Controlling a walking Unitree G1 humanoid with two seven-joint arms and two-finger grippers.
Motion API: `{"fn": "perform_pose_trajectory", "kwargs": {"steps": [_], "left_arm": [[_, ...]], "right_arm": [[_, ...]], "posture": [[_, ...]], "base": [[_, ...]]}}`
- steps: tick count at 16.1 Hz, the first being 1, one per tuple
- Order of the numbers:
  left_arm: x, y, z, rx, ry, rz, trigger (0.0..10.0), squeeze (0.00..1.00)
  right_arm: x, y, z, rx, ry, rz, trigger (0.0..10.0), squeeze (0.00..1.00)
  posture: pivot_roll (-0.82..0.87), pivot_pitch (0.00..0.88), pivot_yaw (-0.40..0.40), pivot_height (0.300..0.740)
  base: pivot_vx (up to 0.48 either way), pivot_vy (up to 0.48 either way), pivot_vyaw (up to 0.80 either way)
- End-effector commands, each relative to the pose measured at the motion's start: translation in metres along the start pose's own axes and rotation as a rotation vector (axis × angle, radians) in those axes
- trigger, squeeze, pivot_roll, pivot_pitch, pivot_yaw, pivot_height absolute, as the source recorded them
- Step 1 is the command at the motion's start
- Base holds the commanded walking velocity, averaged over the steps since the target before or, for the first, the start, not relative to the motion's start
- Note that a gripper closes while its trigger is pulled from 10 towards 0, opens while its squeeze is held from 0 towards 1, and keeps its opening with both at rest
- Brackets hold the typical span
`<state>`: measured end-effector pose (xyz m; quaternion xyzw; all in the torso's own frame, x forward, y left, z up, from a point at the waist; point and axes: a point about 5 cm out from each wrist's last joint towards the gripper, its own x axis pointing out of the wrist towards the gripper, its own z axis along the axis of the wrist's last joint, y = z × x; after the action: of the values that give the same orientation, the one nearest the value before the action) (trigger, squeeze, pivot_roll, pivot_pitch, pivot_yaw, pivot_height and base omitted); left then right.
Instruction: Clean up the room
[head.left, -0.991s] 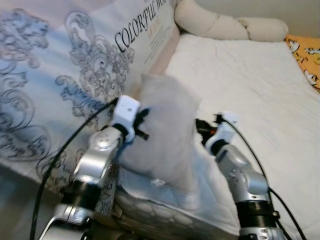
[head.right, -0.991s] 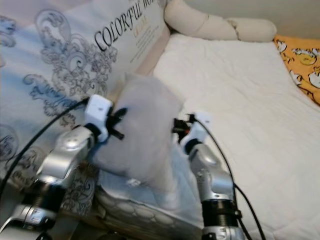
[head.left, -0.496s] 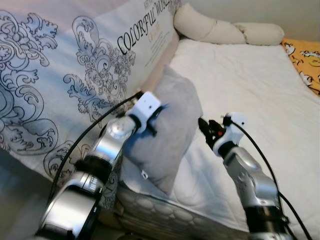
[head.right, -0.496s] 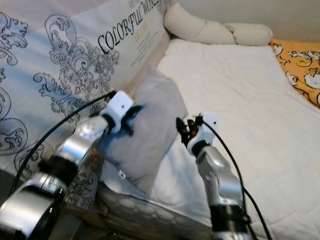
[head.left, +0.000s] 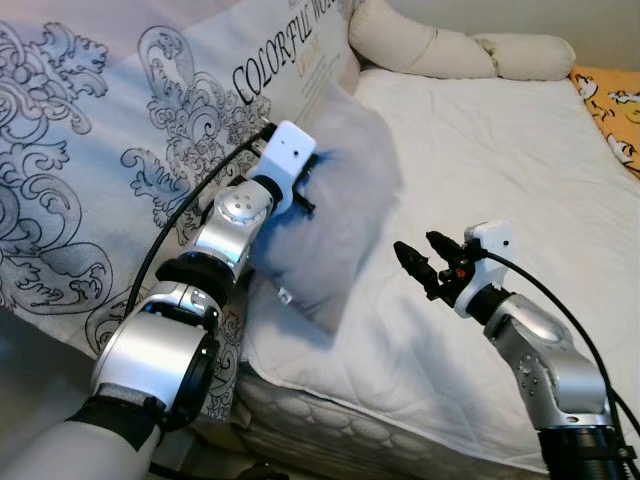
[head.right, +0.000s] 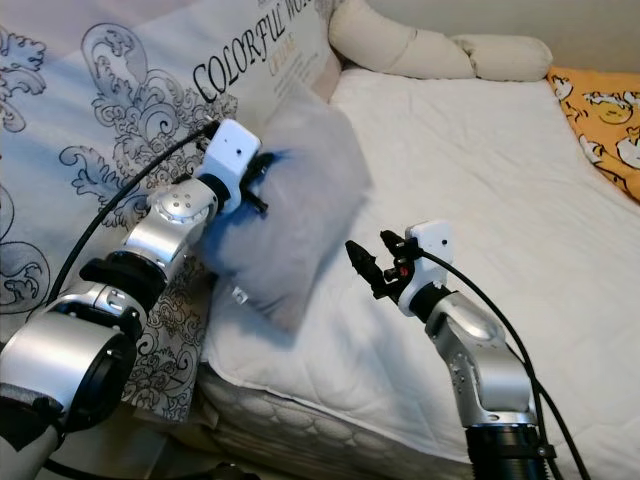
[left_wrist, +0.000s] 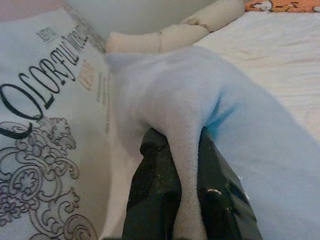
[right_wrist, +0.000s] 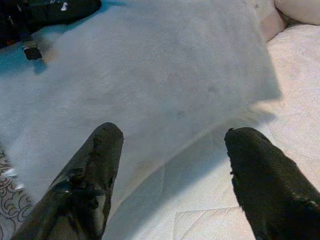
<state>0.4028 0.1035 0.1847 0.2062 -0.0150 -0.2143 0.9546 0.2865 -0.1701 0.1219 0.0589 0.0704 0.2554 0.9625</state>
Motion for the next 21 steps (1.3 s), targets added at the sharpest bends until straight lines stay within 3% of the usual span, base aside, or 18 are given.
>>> {"fn": "perform_pose_trajectory", "kwargs": {"steps": [1,3,7,10,11,12,15,16,18,19,21], "left_arm": [[0.0,0.014,0.007,-0.008,-0.032,0.073,10.0,0.0],[-0.003,0.015,-0.004,0.024,0.011,0.089,10.0,0.0],[-0.019,0.002,-0.057,0.019,0.208,0.094,10.0,0.0],[-0.024,0.006,-0.064,0.061,0.242,0.09,10.0,0.0],[-0.024,0.009,-0.062,0.087,0.235,0.076,10.0,0.95],[-0.023,0.013,-0.058,0.088,0.214,0.071,10.0,1.0],[-0.02,0.022,-0.042,0.034,0.138,0.012,10.0,1.0],[-0.02,0.023,-0.037,-0.005,0.095,0.009,10.0,1.0],[-0.018,0.022,-0.033,-0.068,0.066,-0.034,10.0,1.0],[-0.018,0.019,-0.027,-0.104,0.017,-0.103,10.0,1.0],[-0.019,0.015,-0.018,-0.162,-0.082,-0.135,10.0,1.0]], "right_arm": [[-0.003,0.003,0.005,-0.029,-0.011,0.027,10.0,1.0],[-0.006,0.004,0.007,-0.032,-0.005,0.042,10.0,1.0],[-0.015,0.01,0.005,-0.038,0.021,0.093,10.0,1.0],[-0.02,0.014,0.006,-0.036,0.027,0.109,10.0,1.0],[-0.02,0.015,0.005,-0.032,0.032,0.107,10.0,1.0],[-0.02,0.017,0.003,-0.019,0.033,0.114,10.0,1.0],[-0.018,0.021,0.003,-0.012,-0.001,0.141,10.0,1.0],[-0.018,0.022,0.004,0.036,-0.02,0.169,10.0,1.0],[-0.017,0.018,0.006,0.059,-0.033,0.136,10.0,1.0],[-0.017,0.014,0.007,0.067,-0.041,0.113,10.0,1.0],[-0.02,0.008,0.008,0.111,-0.075,0.075,10.0,1.0]], "posture": [[-0.16,0.0,0.089,0.74],[-0.17,0.0,0.095,0.74],[-0.2,0.0,0.092,0.74],[-0.21,0.0,0.094,0.74],[-0.21,0.0,0.092,0.74],[-0.21,0.0,0.089,0.74],[-0.18,0.0,0.076,0.74],[-0.17,0.0,0.073,0.74],[-0.16,0.0,0.067,0.74],[-0.14,0.0,0.055,0.74],[-0.12,0.0,0.039,0.74]], "base": [[0.0,0.0,0.0],[0.0,0.0,0.0],[0.0,0.0,0.0],[0.0,0.0,0.0],[0.0,0.0,0.0],[0.0,0.0,0.0],[0.0,0.0,0.0],[0.0,0.0,0.0],[0.0,0.0,0.0],[0.0,0.0,0.0],[0.0,0.0,0.0]]}}
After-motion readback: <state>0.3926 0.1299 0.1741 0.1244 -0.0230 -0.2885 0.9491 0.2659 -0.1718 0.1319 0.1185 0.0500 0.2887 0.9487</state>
